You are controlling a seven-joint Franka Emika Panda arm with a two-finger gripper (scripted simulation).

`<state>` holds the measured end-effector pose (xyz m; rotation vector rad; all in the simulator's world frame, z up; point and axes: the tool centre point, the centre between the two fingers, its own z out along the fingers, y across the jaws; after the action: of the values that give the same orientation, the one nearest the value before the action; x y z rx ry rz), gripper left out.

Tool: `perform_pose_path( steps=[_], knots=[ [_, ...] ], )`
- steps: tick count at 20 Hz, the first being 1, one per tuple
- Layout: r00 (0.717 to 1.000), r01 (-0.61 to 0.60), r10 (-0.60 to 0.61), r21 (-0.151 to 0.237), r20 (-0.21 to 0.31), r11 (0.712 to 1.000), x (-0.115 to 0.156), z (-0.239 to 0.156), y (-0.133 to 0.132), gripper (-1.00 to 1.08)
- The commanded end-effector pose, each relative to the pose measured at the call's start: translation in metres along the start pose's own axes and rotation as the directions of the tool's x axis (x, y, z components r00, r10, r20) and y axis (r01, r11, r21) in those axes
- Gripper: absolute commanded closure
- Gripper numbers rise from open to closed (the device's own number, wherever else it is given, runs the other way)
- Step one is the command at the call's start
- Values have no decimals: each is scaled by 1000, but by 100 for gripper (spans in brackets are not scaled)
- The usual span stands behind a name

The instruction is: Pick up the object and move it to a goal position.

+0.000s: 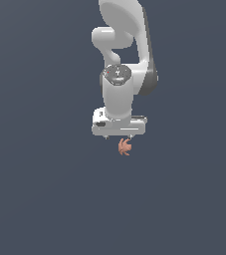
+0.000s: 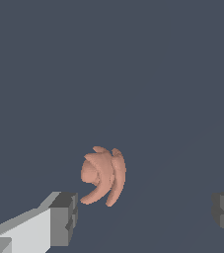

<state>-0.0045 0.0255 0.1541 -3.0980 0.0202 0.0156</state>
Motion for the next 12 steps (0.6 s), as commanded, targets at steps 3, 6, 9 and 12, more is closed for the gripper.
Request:
perform_pose_path(
  steps=[3, 6, 9, 12],
  knots=[
    [1000, 1, -1, 2, 2, 1000, 0, 1, -1, -92],
    [1000, 6, -6, 15, 13, 1000, -3, 4, -4, -92],
    [1000, 13, -13, 27, 23, 1000, -4, 5, -7, -92],
    [1000, 15, -15, 30, 24, 999, -4, 5, -7, -92]
  ],
)
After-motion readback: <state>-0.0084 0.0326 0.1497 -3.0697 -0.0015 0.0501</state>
